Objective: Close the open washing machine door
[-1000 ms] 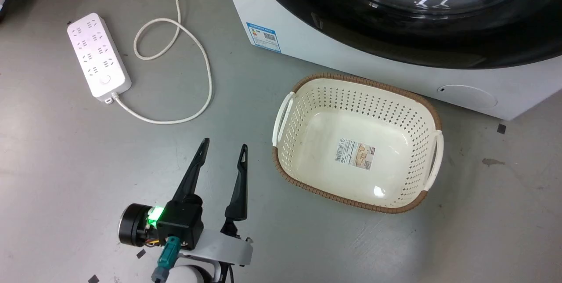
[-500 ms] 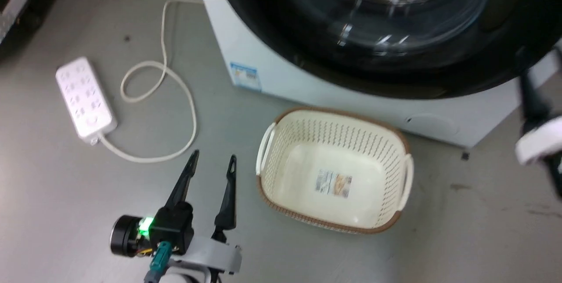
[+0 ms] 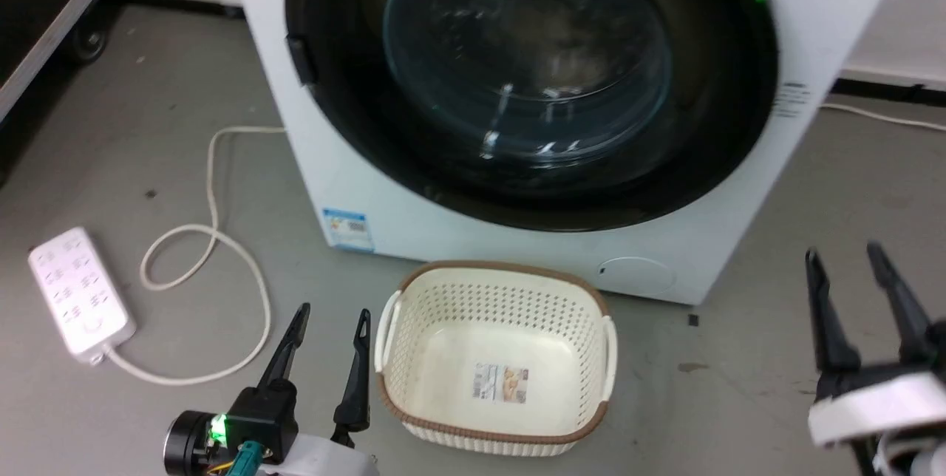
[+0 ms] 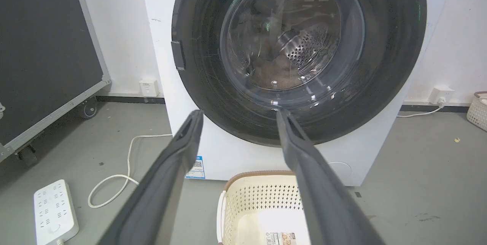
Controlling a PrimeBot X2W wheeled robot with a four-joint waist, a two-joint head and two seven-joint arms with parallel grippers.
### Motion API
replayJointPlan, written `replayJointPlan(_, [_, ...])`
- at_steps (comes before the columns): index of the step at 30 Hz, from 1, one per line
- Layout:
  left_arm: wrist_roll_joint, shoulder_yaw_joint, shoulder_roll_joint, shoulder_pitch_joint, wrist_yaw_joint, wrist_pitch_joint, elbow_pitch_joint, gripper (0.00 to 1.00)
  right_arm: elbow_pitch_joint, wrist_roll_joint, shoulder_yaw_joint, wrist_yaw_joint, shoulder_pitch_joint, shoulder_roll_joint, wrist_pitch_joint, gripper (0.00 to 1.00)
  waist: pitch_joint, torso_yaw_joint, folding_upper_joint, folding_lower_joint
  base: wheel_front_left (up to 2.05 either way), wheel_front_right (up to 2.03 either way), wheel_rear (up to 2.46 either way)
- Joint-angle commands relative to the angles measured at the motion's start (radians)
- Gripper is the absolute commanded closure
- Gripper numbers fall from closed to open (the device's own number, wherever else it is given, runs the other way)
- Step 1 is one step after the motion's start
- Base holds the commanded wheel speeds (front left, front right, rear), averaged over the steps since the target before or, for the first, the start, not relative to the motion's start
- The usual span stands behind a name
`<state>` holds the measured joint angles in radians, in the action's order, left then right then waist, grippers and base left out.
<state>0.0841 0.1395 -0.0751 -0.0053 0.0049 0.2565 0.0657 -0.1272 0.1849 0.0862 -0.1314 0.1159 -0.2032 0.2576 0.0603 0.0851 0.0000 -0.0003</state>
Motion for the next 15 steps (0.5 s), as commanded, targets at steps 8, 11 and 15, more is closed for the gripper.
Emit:
replayJointPlan(8, [0.002,-0.01,0.0,0.039,-0.024,0.005,0.033,0.0,0.076,-0.085,0.016,0.001,-0.17,0.113,0.0,0.0,-0.048,-0.035,0.0,0.0003,0.0,0.0,0.0])
replayJointPlan(11, [-0.003,-0.012,-0.003,0.042,-0.034,0.005,0.048,0.0,0.075,-0.103,0.013,0.001,-0.204,0.128,0.001,0.0,-0.06,-0.04,0.0,0.0003,0.0,0.0,0.0])
replayJointPlan(15, [0.01,-0.026,-0.001,0.042,-0.046,0.005,0.051,0.0,0.071,-0.112,0.008,0.001,-0.217,0.139,0.001,0.0,-0.066,-0.047,0.0,0.0003,0.0,0.0,0.0])
